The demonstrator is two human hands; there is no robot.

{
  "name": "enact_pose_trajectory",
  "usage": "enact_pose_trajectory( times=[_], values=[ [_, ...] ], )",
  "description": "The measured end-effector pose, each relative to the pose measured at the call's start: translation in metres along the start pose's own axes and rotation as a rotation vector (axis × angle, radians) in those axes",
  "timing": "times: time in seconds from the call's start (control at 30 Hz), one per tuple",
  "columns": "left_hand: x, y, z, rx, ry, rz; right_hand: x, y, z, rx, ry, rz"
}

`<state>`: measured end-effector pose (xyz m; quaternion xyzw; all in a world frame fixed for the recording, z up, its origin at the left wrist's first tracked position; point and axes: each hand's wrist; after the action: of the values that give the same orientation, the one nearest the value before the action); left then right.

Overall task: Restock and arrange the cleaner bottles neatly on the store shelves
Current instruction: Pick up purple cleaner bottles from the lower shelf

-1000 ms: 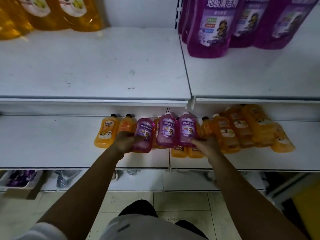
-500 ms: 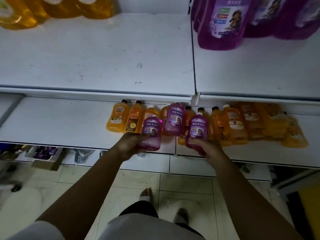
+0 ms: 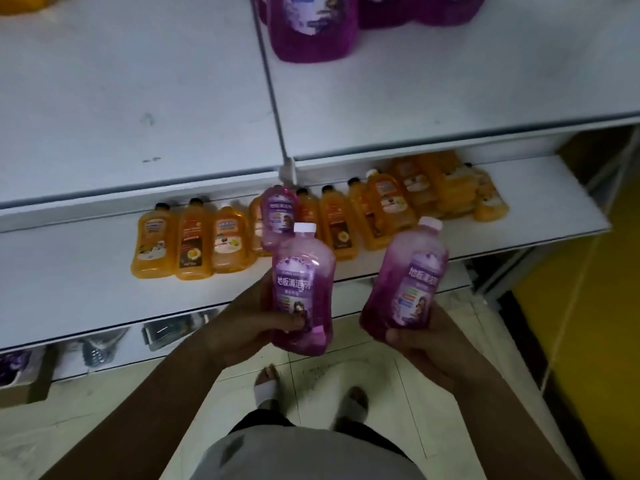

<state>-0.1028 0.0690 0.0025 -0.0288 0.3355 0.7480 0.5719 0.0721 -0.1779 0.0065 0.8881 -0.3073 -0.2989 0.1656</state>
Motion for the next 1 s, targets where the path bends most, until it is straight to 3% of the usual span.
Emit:
enact_pose_trajectory(
  times=[0.13, 0.3, 0.47, 0.6, 0.77, 1.0],
  values=[
    [-0.045, -0.007, 0.011, -0.097, -0.043, 0.089, 0.013, 0.025, -0.035, 0.214, 0.077, 0.071],
    [-0.106, -0.021, 0.017, -0.243, -0.056, 0.226, 0.045, 0.050, -0.084, 0.319, 0.133, 0.188],
    [-0.181, -0.029, 0.008, -0.424, 0.001, 0.334, 0.094, 0.080, -0.131, 0.445, 0.543, 0.158],
    [-0.247, -0.026, 0.017, -0.579, 0.013, 0.405, 0.123, 0.097, -0.166, 0.544, 0.590, 0.075],
    [-0.293, 0.000, 0.066, -0.778, -0.301, 0.604, 0.124, 0.103, -0.217, 0.707, 0.552, -0.051],
    [-0.311, 0.017, 0.174, -1.032, -0.696, 0.642, 0.090, 0.069, -0.294, 0.879, 0.551, -0.201]
  ],
)
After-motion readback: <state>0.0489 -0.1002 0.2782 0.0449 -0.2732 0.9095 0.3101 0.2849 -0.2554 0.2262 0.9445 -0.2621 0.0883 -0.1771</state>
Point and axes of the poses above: each hand's wrist, its own y-axis away from the middle knuckle, its own x-axis out of the back of the hand, z = x × y
